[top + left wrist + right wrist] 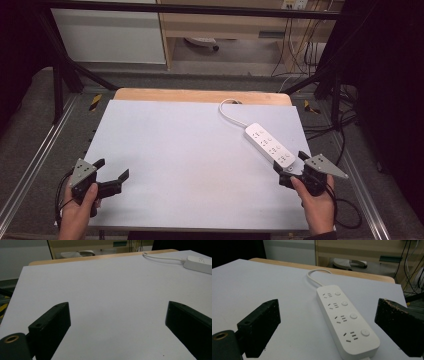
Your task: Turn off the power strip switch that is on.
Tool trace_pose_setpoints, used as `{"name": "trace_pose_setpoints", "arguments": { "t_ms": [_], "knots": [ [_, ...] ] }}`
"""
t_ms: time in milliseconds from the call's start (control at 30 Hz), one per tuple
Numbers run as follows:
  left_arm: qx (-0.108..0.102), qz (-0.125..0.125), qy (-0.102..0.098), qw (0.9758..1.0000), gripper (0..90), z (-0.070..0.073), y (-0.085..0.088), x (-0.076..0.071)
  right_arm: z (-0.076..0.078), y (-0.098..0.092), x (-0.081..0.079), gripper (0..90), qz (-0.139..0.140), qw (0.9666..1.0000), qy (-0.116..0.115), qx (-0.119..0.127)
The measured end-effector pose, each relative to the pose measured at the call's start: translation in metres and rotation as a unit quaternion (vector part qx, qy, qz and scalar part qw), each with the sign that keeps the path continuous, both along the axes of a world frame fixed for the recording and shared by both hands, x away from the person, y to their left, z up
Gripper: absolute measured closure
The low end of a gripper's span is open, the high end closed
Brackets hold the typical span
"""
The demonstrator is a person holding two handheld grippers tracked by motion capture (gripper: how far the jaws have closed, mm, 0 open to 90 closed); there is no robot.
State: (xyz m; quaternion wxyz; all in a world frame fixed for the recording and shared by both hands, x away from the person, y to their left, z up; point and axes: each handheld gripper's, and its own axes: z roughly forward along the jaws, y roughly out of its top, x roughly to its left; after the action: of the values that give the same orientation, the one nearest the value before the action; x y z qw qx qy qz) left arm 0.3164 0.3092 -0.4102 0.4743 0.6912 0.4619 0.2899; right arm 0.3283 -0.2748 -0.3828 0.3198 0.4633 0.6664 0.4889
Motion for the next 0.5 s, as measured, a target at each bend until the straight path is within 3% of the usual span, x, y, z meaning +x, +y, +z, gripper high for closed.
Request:
{"name": "trace_pose_setpoints", "arguments": {
  "t_ms": [133,233,500],
  "knots": [
    [-0.001,0.001,0.0,1.0,5.9,0.0,0.0,-0.001,0.01,-0.001,0.011,7.7,-0.006,0.9999,-0.011,0.006],
    [0.001,-0.001,0.001,1.0,6.0,0.0,0.0,-0.001,0.018,-0.002,0.019,8.4,0.0,0.9999,-0.001,0.015],
    [0.003,0.001,0.007,1.0,6.0,-0.002,0.001,0.0,0.028,-0.008,0.047,5.9,-0.006,0.9999,0.009,-0.001]
  ]
}}
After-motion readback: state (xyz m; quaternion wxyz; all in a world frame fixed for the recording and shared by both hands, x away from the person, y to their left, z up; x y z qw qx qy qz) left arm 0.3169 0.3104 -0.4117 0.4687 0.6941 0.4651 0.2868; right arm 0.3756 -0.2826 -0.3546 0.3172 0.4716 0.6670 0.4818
